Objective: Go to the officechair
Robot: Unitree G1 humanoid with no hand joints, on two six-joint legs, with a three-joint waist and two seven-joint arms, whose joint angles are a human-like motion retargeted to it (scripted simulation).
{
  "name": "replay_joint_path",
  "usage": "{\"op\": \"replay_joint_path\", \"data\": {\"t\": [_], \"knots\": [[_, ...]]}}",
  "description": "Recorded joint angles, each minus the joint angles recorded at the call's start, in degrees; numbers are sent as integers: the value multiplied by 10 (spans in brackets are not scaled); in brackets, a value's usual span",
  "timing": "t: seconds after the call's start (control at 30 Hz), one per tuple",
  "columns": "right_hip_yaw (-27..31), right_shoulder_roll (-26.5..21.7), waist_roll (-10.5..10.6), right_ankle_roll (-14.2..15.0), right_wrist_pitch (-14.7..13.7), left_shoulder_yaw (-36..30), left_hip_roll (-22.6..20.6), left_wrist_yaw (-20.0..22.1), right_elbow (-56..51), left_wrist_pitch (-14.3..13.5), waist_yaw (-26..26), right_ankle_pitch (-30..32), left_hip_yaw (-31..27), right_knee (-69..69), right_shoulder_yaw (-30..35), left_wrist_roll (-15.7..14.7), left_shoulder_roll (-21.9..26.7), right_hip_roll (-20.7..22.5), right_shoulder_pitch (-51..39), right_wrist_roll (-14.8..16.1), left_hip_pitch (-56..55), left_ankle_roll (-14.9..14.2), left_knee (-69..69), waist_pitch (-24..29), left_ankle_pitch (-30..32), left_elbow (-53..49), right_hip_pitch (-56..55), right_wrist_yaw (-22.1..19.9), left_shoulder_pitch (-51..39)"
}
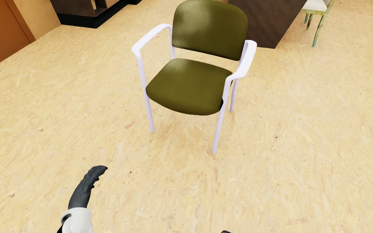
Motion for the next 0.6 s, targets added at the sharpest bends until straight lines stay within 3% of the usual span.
{"op": "replay_joint_path", "data": {"t": [0.03, 0.07, 0.1, 0.13, 0.17, 0.2, 0.23, 0.27, 0.33, 0.43, 0.5, 0.6], "knots": [[-12, 11, 7, 5, 15, 9, 13, 26, 25, 21, -5, -18, -2, -1, 5, 0, -19, 3, -13, 3, -25, -52, 48, -1, 61, 29, 21, 11, -6], [-25, 16, 13, 9, 21, 12, 40, 30, 39, 59, -8, -21, 10, -28, 28, 9, -35, 10, -32, -11, -41, -72, 59, -4, 57, 75, 50, 47, -16], [-35, 14, 17, 13, 16, -1, 68, -2, 33, 100, -10, -18, 30, -66, 54, 32, -39, 21, -50, -31, -50, -39, 41, -9, 36, 128, 81, 80, -29], [-41, 9, 21, 15, 1, -28, 88, -62, 10, 123, -11, -15, 51, -101, 65, 70, -31, 30, -67, -44, -54, -7, 2, -13, 11, 177, 107, 89, -39], [-44, 5, 23, 18, -17, -52, 102, -124, -21, 126, -11, -18, 72, -118, 58, 107, -22, 36, -81, -44, -51, 2, -59, -17, -11, 217, 122, 73, -44], [-43, 9, 25, 21, -35, -55, 101, -158, -52, 126, -11, -27, 74, -122, 38, 127, -21, 39, -95, -40, -47, -12, -140, -20, -6, 247, 129, 44, -44], [-40, 6, 29, 25, -61, -37, 101, -150, -81, 137, -11, -37, 84, -120, 13, 126, -31, 43, -107, -33, -34, -31, -244, -23, 27, 264, 132, 16, -37], [-37, 5, 33, 27, -75, -9, 102, -114, -109, 149, -11, -41, 107, -126, -11, 114, -45, 44, -122, -21, -14, -5, -304, -25, 67, 274, 136, -9, -28], [-36, 24, 40, 33, -85, 22, 105, -57, -154, 171, -10, -45, 117, -122, -85, 101, -64, 46, -136, 2, 6, 1, -322, -27, 58, 307, 143, -62, -13], [-28, 69, 40, 44, -86, -1, 94, -129, -179, 182, -7, -48, 132, -133, -167, 121, -52, 37, -146, 23, 37, 4, -353, -31, 66, 332, 161, -134, 6], [-19, 61, 37, 51, -89, -11, 78, -131, -166, 157, -5, -54, 150, -154, -123, 123, -38, 30, -159, -3, 72, 8, -404, -35, 69, 304, 176, -107, 27], [-7, 42, 28, 60, -88, 10, 57, -66, -113, 155, 2, -63, 164, -164, -48, 105, -43, 17, -159, -33, 99, 10, -449, -40, 70, 288, 180, -9, 39]]}}
